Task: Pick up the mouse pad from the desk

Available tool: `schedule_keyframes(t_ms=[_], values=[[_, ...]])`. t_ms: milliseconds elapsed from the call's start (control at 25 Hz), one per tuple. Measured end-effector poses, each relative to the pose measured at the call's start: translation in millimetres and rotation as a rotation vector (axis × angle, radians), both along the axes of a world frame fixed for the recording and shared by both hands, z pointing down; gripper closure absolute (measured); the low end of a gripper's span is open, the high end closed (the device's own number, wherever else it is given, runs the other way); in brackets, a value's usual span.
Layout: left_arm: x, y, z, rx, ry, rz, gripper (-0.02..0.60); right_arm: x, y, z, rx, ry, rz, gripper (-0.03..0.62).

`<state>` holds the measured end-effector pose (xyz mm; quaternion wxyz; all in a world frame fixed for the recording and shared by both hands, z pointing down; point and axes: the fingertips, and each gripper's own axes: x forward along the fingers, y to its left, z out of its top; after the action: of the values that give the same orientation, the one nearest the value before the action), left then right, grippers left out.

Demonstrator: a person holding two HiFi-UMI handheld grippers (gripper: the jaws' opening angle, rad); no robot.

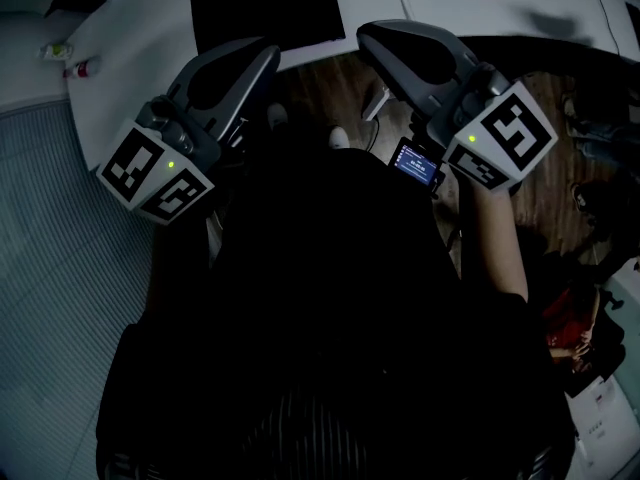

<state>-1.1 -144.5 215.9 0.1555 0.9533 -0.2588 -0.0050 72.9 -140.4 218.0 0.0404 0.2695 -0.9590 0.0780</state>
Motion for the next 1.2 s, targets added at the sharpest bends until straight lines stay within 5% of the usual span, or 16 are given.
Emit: schedule_keyframes(t_ms=[440,1200], values=[[-10,-91,-26,0.05,0.047,0.162,0.574,-12,-66,-22,0.033,0.032,0.18,0.589],[-102,-194,-5,-0.015,0.074,0.26,0.574,-111,-180,-15,-0.048,0.068,0.26,0.589]])
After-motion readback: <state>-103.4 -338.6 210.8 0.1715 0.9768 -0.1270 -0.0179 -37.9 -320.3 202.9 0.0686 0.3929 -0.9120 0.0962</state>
